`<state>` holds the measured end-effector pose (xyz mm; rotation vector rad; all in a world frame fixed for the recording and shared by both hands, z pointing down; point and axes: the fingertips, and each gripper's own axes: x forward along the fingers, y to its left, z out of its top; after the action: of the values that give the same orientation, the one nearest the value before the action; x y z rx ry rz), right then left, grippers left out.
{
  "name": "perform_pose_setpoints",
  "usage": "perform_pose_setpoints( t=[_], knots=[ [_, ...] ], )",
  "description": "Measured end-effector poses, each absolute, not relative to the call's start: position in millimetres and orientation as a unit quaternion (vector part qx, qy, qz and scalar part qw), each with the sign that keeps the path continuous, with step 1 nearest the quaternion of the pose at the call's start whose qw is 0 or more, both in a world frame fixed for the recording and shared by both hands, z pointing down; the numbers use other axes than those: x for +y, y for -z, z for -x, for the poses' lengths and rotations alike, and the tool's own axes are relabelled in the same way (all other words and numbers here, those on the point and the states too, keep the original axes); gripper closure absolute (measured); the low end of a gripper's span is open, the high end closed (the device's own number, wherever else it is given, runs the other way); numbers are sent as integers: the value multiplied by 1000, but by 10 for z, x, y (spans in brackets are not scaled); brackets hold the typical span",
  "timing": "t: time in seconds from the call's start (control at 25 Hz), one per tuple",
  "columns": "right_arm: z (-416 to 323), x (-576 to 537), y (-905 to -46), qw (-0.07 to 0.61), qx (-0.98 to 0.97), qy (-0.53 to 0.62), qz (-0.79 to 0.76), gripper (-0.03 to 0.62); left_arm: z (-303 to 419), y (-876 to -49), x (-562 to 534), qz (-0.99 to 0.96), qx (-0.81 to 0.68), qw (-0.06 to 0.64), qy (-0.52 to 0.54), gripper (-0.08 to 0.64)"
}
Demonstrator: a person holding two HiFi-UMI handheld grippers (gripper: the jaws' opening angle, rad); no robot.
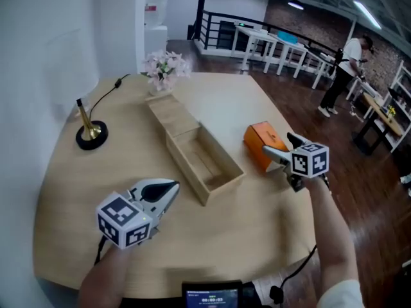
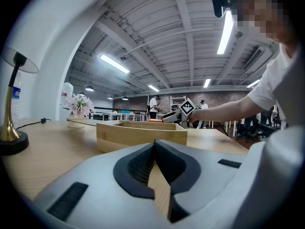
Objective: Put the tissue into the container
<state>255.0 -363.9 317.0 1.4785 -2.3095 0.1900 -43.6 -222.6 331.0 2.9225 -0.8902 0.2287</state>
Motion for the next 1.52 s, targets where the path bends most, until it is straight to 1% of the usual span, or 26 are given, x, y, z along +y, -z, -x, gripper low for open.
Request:
perform_pose_setpoints(
  t=[0.12, 0.2, 0.36, 0.48, 0.64, 0.76, 0.8, 0.92, 1.0, 1.08, 1.24, 1.4, 1.52],
  knots=[
    [-2466, -3717, -3248, 226, -821, -79, -518, 91, 445, -3311, -2220, -953, -291, 39, -75, 554],
    [-2445, -3742, -3316, 235, -816, -84, -521, 91, 444, -3309, -2217, -953, -290, 39, -75, 554],
    [-2427, -3749, -3260, 200, -820, -101, -526, 91, 439, -3310, -2221, -953, -290, 39, -74, 554],
    [-2377, -3698, -3077, 182, -829, -91, -521, 91, 443, -3309, -2224, -953, -290, 37, -74, 554],
    [-2363, -3723, -3350, 233, -812, -78, -529, 91, 466, -3302, -2243, -953, -293, 37, -71, 554],
    [-2449, -3728, -3457, 246, -792, -64, -556, 92, 471, -3305, -2257, -952, -297, 38, -69, 554],
    [-2465, -3725, -3454, 253, -787, -61, -559, 99, 474, -3304, -2263, -951, -299, 38, -69, 554],
    [-2446, -3707, -3417, 278, -779, -55, -559, 206, 491, -3294, -2263, -950, -303, 38, -69, 554],
    [-2418, -3686, -3400, 281, -777, -60, -559, 234, 497, -3295, -2260, -949, -304, 38, -69, 554],
    [-2369, -3655, -3356, 276, -781, -62, -557, 245, 497, -3296, -2264, -949, -304, 37, -70, 554],
    [-2040, -3543, -2942, 246, -807, -43, -536, 245, 498, -3294, -2263, -950, -303, 36, -70, 554],
    [-1374, -3352, -2343, 196, -847, -43, -493, 245, 507, -3299, -2277, -949, -305, 37, -71, 554],
    [-851, -3175, -2239, 183, -869, -67, -455, 244, 490, -3276, -2255, -951, -301, 34, -68, 554]
  ],
)
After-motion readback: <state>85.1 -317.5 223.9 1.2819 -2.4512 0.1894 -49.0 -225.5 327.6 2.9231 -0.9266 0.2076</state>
